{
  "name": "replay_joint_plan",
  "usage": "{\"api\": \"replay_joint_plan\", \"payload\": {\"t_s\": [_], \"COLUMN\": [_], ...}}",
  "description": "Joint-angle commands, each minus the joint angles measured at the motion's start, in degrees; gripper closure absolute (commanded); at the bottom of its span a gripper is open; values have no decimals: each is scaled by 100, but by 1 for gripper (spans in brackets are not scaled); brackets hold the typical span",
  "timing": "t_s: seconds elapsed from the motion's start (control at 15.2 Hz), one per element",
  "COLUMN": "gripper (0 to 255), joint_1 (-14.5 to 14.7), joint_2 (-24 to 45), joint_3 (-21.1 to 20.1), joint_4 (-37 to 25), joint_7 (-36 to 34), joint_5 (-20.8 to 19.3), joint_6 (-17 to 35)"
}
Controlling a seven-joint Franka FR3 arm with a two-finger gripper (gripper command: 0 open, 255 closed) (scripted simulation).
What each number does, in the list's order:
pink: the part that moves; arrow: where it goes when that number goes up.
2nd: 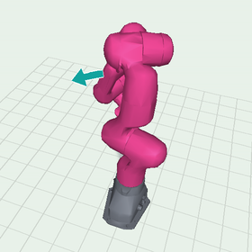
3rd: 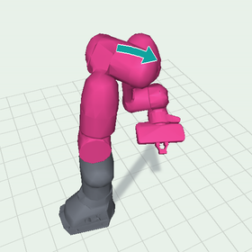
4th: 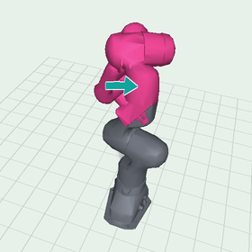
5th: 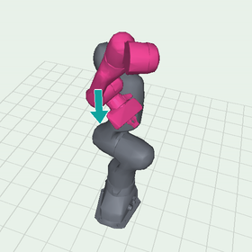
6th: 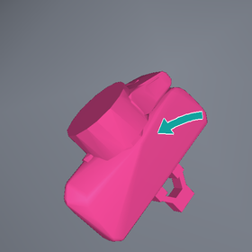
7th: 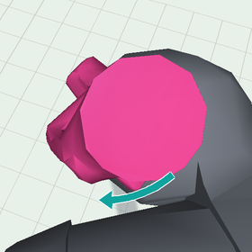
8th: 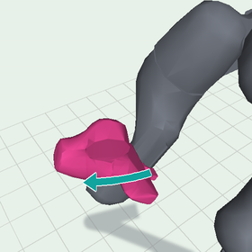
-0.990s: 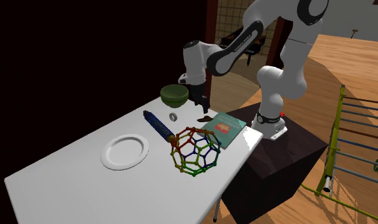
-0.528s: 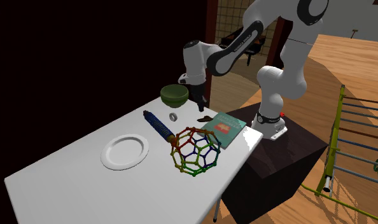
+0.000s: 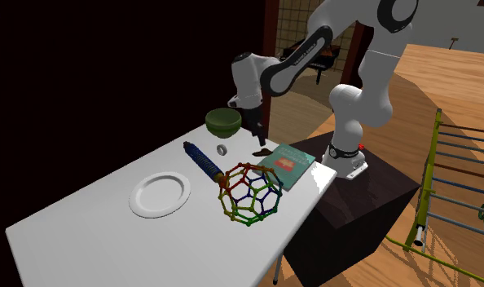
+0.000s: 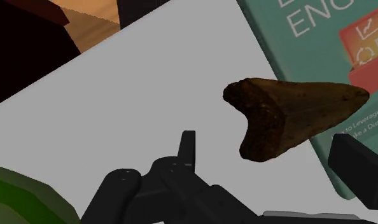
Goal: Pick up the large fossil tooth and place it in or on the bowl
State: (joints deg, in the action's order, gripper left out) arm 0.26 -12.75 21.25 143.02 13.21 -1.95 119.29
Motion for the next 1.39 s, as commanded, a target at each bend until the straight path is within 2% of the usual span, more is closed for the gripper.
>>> {"api": "replay_joint_plan", "payload": {"t_s": [0.0,0.13,0.2,0.26,0.73,1.25,1.32], "gripper": [0,0,0,0,0,0,255], "joint_1": [-109,-356,-476,-508,-310,-311,-311], "joint_2": [18,-105,-258,-305,-42,-42,-42], "joint_3": [109,285,337,342,255,255,255], "joint_4": [4,251,490,558,917,917,917], "joint_7": [-625,-2204,-3042,-3248,-3049,-3050,-3050], "joint_5": [511,1670,2249,2391,2759,2759,2759], "joint_6": [-239,-444,-387,-357,243,243,243]}}
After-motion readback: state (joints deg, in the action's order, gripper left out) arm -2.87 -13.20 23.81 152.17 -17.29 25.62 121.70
